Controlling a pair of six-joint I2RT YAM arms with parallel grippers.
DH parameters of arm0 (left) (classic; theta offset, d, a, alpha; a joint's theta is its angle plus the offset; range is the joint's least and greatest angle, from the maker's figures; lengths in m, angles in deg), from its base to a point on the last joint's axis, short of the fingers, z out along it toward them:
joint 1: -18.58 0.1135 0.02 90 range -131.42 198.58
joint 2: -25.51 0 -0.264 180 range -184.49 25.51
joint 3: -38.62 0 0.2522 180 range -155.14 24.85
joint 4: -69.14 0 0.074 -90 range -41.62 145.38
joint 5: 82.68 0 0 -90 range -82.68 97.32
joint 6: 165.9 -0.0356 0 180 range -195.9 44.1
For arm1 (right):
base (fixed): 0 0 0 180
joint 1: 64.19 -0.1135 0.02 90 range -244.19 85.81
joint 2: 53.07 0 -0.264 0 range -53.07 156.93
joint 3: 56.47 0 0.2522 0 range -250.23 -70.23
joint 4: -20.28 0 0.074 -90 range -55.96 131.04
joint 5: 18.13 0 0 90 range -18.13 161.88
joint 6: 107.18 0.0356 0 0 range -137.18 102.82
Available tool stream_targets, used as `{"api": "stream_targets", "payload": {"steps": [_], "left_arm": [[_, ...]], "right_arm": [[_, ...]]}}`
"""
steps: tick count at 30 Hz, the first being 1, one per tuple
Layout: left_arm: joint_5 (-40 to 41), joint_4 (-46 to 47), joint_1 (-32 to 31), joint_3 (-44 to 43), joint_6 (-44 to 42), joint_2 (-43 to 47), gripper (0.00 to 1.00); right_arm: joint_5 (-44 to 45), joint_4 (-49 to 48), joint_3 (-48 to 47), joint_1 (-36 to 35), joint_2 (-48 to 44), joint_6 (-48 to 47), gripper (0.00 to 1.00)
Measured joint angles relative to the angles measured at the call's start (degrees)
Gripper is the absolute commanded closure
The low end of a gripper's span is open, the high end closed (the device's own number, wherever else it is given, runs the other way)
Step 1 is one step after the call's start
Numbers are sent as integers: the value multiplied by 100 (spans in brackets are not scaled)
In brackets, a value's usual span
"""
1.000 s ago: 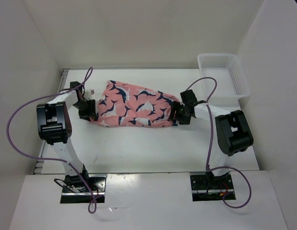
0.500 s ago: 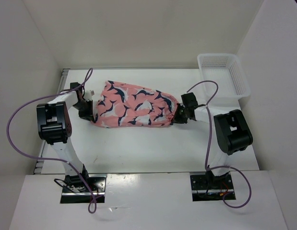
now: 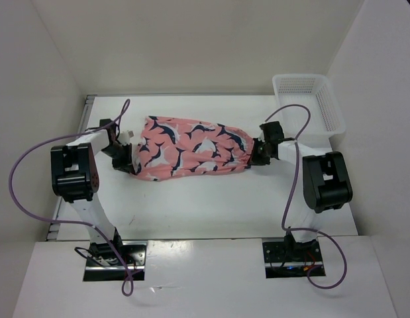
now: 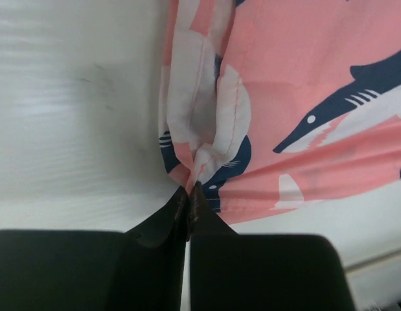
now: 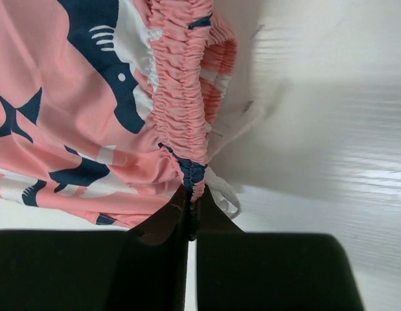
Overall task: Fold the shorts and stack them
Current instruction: Fold the shorts
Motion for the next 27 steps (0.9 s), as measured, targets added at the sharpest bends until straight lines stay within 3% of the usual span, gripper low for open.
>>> {"api": "stream_targets", "payload": {"steps": [10, 15, 22, 27], "left_arm": [[-695, -632, -35, 98, -50, 199, 76], [-929, -1058, -31, -68, -76, 212, 60], [-1379, -1187, -96, -1550, -76, 116, 51], [-925, -684, -787, -2238, -76, -461, 48]], "right_arm": [[-376, 295, -96, 345, -35, -1491, 100], [-323, 476, -179, 422, -186, -2131, 100], [-306, 579, -313, 437, -356, -2736, 100], [-96, 673, -424, 437, -356, -3021, 100]]}}
